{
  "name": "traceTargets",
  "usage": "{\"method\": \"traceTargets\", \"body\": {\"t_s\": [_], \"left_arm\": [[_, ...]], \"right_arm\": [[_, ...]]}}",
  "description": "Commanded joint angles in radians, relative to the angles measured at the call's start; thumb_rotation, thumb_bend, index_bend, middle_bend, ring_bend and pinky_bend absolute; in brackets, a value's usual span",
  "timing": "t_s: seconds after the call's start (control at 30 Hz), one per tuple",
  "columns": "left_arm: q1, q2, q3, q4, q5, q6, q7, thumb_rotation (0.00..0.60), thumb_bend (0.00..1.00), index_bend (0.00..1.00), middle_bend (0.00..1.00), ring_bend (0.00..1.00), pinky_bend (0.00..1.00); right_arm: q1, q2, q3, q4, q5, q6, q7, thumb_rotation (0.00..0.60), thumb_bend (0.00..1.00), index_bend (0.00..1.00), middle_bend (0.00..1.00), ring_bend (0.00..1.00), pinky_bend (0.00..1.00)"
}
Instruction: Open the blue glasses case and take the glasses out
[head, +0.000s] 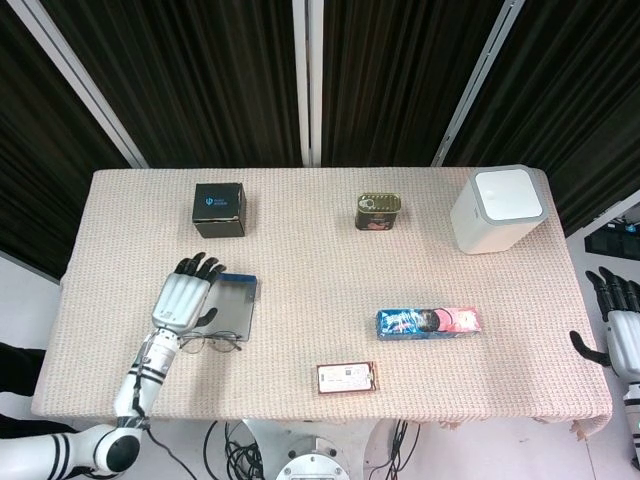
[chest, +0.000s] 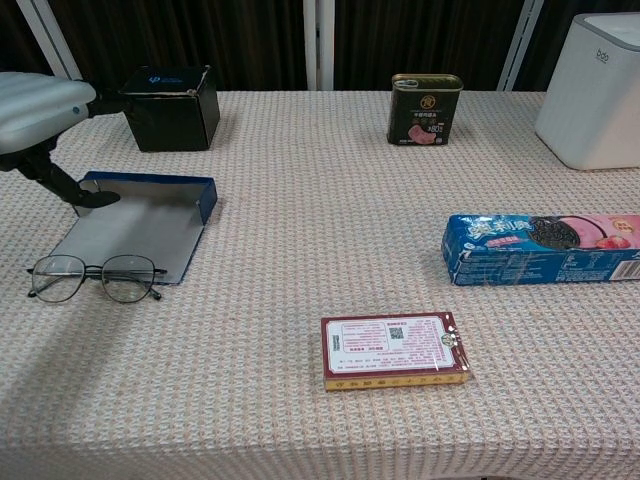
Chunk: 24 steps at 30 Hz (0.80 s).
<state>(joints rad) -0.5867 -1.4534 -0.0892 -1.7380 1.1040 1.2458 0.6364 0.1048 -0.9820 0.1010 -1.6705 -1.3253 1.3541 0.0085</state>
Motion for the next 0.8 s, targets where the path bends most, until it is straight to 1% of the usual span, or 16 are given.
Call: {"method": "traceTargets", "body": {"t_s": [0.03,0.13,0.2,0.3,0.5,0.8], "left_arm": [[0.07,0.101,0.077,-0.154,0.015,0.046,0.042,0.6,0.31,0.27,0.17,0.07,0.21],[0.109,0.107,0.121,-0.166,0.043,0.064,0.02,0.6,0.32,0.28,0.18,0.07,0.21],[0.13,0.099,0.139,-0.159,0.056,0.067,-0.009,0.6,0.32,0.28,0.19,0.08,0.21],[0.146,0.079,0.151,-0.127,0.069,0.057,-0.041,0.6,0.32,0.28,0.19,0.08,0.21],[0.153,0.02,0.143,-0.045,0.088,0.026,-0.086,0.6,0.32,0.28,0.19,0.08,0.21],[0.152,-0.033,0.126,0.015,0.066,-0.025,-0.103,0.6,0.32,0.29,0.19,0.08,0.21]], "right_arm": [[0.001,0.0,0.0,0.004,0.0,-0.005,0.007,0.6,0.24,0.0,0.0,0.0,0.0],[0.004,-0.004,-0.003,0.009,-0.004,-0.011,0.008,0.6,0.24,0.0,0.0,0.0,0.0],[0.005,-0.005,-0.004,0.009,-0.005,-0.014,0.006,0.6,0.24,0.0,0.0,0.0,0.0],[0.006,-0.005,-0.004,0.005,-0.007,-0.013,0.0,0.6,0.24,0.0,0.0,0.0,0.0],[0.005,-0.001,-0.003,-0.009,-0.008,-0.009,-0.01,0.6,0.24,0.0,0.0,0.0,0.0],[0.009,-0.002,-0.003,-0.013,0.0,-0.018,-0.019,0.6,0.24,0.0,0.0,0.0,0.0]]}}
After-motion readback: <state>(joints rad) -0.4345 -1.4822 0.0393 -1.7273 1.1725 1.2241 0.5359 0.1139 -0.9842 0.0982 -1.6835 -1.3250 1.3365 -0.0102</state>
